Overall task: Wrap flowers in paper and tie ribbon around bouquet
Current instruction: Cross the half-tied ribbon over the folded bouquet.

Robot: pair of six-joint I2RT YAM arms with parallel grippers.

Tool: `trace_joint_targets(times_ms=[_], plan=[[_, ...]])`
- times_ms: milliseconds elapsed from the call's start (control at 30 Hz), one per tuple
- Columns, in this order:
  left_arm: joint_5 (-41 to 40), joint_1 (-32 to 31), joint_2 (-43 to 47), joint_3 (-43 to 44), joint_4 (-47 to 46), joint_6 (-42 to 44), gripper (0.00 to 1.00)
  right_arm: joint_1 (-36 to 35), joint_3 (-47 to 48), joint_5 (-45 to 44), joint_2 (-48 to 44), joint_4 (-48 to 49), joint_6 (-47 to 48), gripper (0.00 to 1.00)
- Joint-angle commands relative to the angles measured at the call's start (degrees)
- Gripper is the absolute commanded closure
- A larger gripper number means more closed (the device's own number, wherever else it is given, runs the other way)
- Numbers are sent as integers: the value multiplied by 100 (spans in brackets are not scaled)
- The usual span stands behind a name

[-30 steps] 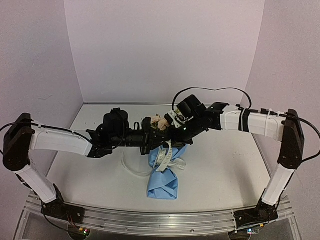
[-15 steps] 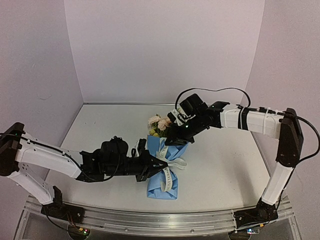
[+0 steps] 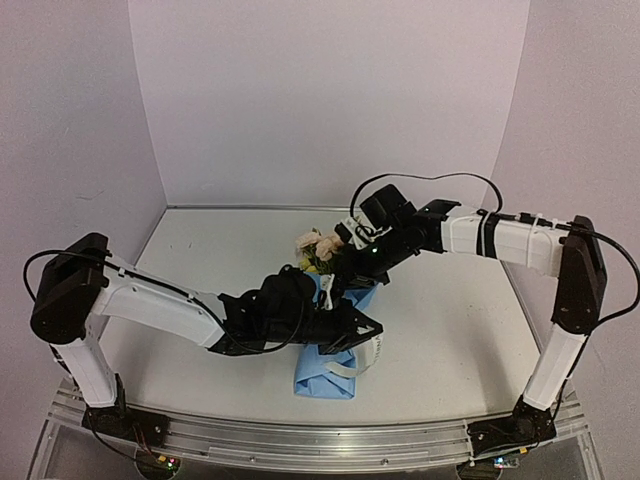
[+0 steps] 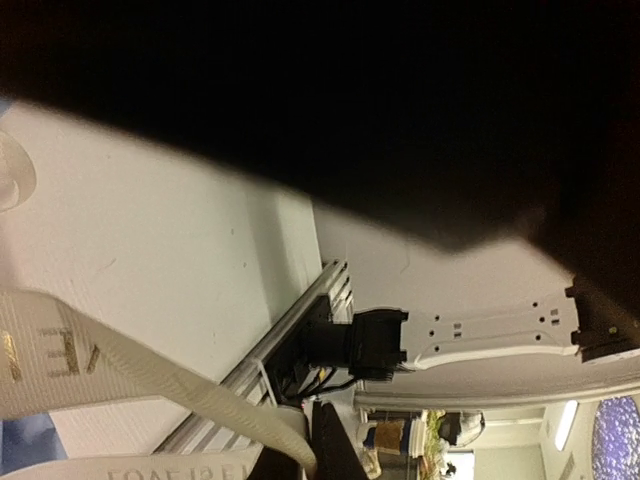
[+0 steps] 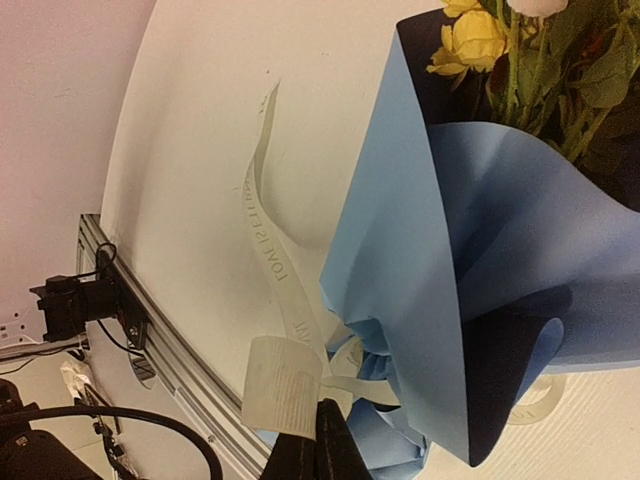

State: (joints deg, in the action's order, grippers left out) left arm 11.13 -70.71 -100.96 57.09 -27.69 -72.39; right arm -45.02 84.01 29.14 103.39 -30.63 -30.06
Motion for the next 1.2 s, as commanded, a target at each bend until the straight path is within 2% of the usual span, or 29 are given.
trace_joint_targets(times_ms=[0,100,233,467,733,900,1067,1167], plan=[[549,5,-465,705,546,769,88,36,405,138,252,-95,202,100],[769,9,-822,1232,910,1021,76,49,504,203,345,-212,304,100],[757,13,-840,1329,994,1323,58,88,498,229,358,-277,379,100],[800,6,-18,849,826,2097,45,83,314,-1,225,-261,319,100],[549,57,1655,-187,1007,2870,44,-154,-150,-924,-202,-48,396,100],[381,619,2553,-457,1533,3192,49,-389,-302,-1510,-401,77,455,100],[622,1332,2637,-417,2421,4004,58,-501,-346,-1654,-494,164,446,100],[1142,1764,2456,-492,2562,4325,56,-561,-436,-1761,-621,331,424,100]])
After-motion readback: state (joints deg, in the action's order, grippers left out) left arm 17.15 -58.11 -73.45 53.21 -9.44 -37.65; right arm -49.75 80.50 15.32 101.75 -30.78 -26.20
